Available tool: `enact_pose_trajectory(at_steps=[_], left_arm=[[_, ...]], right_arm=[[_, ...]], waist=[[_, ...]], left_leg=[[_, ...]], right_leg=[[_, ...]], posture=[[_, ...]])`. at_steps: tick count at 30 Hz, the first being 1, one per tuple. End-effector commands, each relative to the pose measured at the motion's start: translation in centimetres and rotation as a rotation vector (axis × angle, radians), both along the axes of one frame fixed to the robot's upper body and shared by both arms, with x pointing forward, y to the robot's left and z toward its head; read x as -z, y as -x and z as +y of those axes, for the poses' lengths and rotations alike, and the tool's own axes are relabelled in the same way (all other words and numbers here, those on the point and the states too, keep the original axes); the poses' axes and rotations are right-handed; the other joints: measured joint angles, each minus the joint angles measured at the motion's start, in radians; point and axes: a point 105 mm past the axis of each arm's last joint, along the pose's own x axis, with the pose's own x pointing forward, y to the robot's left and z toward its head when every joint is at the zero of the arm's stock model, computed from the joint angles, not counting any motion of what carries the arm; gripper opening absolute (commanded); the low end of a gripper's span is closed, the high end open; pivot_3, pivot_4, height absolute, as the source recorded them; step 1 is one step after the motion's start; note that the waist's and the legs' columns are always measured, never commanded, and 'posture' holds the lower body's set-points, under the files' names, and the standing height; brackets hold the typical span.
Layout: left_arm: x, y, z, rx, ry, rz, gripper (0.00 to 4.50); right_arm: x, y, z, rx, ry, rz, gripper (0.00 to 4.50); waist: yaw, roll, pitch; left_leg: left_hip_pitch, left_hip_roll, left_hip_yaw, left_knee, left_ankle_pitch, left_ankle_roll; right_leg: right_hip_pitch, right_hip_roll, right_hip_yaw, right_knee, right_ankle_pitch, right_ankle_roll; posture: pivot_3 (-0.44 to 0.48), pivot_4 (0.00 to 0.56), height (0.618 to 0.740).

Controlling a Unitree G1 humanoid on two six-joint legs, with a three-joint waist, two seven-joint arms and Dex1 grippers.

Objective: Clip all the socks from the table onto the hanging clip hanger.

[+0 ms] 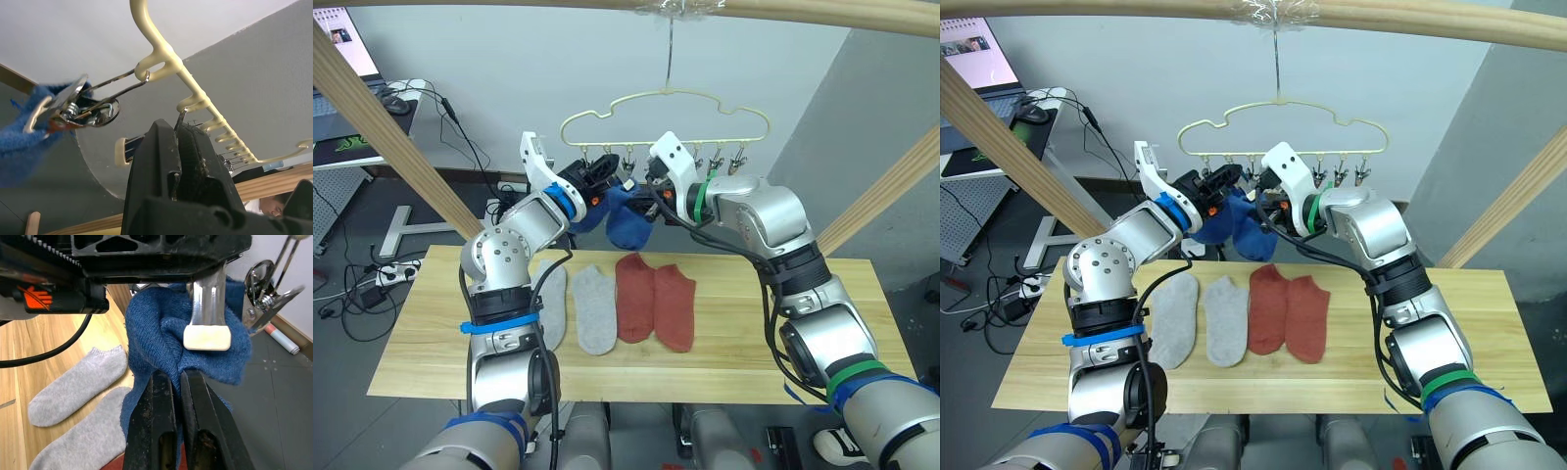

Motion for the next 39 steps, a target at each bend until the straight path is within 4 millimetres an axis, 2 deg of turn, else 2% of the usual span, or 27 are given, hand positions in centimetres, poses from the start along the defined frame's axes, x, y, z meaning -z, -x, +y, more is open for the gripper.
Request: enact_pose_trajectory(at_steps=[1, 7, 12, 19, 25, 32, 39], left_arm=[[-0.6, 0.6, 0.1, 0.012, 0.023, -0.027, 0.68], [-0.7, 0.6, 0.2, 0.009, 0.017, -0.024, 2.44], [-1.2, 0.9, 0.1, 0.03, 0.028, -0.042, 2.44], [-1.1, 1.7, 0.4, 0.024, -0.106, -0.083, 2.47], [-0.1, 3.3, 1.0, 0.005, -0.293, -0.136, 2.47], [1.6, 5.3, 0.8, -0.001, -0.488, -0.22, 2.47], [1.8, 6.8, -2.5, 0.003, -0.62, -0.456, 2.47]], right_arm=[[-1.9, 0.1, 0.2, -0.013, -0.033, -0.057, 0.0], [-1.6, 0.4, 0.3, -0.025, -0.031, -0.048, 0.0], [-1.4, 0.5, 0.3, -0.025, -0.029, -0.043, 0.0], [-0.4, 0.3, 0.2, -0.003, -0.015, -0.032, 2.18], [1.4, 1.0, -1.2, 0.016, -0.001, 0.012, 4.35], [2.6, 3.2, -4.4, 0.046, 0.017, 0.042, 4.35], [1.1, 6.1, -7.6, 0.071, 0.031, 0.014, 4.35]], waist=[[0.0, 0.0, 0.0], [0.003, 0.0, 0.0], [0.004, 0.0, 0.0], [0.003, 0.0, 0.0], [0.005, 0.0, 0.0], [0.011, 0.0, 0.0], [0.027, 0.0, 0.0]], left_leg=[[0.0, 0.0, 0.0, 0.0, 0.0, 0.0], [0.0, 0.0, 0.0, 0.0, 0.0, 0.0], [0.0, 0.0, 0.0, 0.0, 0.0, 0.0], [0.0, 0.0, 0.0, 0.0, 0.001, -0.002], [0.0, 0.0, 0.0, -0.001, 0.001, -0.002], [0.0, 0.0, 0.0, -0.001, 0.0, 0.0], [0.0, 0.0, 0.0, -0.001, 0.0, 0.0]], right_leg=[[0.0, 0.0, 0.0, 0.0, 0.0, 0.0], [0.0, 0.0, 0.0, 0.0, 0.0, 0.0], [0.0, 0.0, 0.0, 0.0, 0.0, 0.0], [0.0, 0.0, 0.0, 0.0, 0.0, 0.0], [0.0, 0.0, 0.0, 0.0, 0.0, 0.0], [0.0, 0.0, 0.0, 0.0, 0.0, 0.0], [0.0, 0.0, 0.0, 0.0, 0.0, -0.001]], posture=[[0.082, 0.21, 0.74], [0.084, 0.207, 0.74], [0.084, 0.206, 0.74], [0.088, 0.21, 0.74], [0.115, 0.214, 0.74], [0.142, 0.217, 0.74], [0.136, 0.222, 0.74]])
